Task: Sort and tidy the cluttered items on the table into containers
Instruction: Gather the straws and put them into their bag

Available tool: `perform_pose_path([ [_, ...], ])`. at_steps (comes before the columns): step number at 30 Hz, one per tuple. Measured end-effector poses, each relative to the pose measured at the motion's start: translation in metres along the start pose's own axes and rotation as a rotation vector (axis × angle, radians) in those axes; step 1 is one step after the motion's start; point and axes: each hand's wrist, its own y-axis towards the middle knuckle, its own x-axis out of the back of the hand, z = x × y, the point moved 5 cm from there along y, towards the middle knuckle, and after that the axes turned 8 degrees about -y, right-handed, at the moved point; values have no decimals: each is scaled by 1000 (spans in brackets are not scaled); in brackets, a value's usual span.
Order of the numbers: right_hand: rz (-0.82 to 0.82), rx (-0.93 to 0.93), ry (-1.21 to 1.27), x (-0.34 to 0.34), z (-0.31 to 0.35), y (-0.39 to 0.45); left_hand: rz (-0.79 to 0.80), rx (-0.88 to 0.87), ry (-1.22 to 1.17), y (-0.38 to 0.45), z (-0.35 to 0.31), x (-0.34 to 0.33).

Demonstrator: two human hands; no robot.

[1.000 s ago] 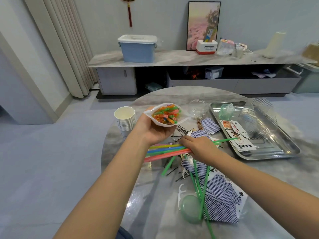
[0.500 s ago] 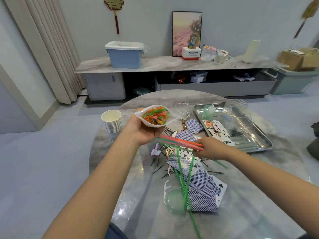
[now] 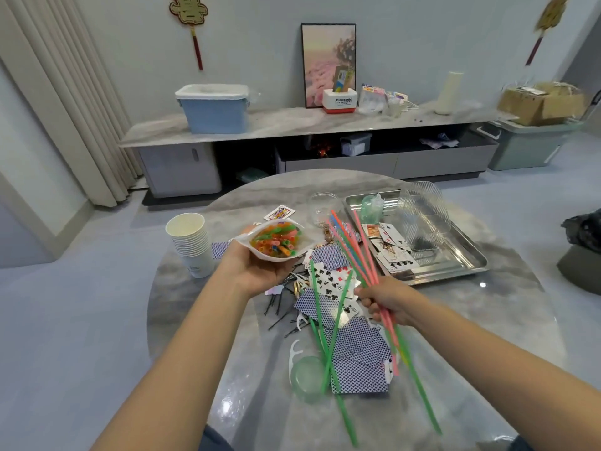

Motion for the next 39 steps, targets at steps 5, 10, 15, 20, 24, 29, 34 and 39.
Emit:
perform_pose_path([
  [5,-165,24,-342,-31,-14,10,-22,-2,-25,5,-1,3],
  [10,-240,161,-667,-56,-9,19,-9,9,-16,5,0,-1],
  [15,-260,216,-751,-72,-6,18,-11,15,-39,3,-6,3],
  [20,-254,156,-898,-84,-10,18,-1,15,-76,1,-10,2],
  [24,-225,79,-791,-86,-11,20,6,21,-103,-1,-11,5],
  [29,-57,-72,-381,-63,-10,17,11,-1,-70,0,-17,7],
  [34,151,-178,-210,-26,-2,13,17,-14,-82,0,-17,6],
  [39,254,-101,-51,4,7,6,4,-13,-69,3,-14,6],
])
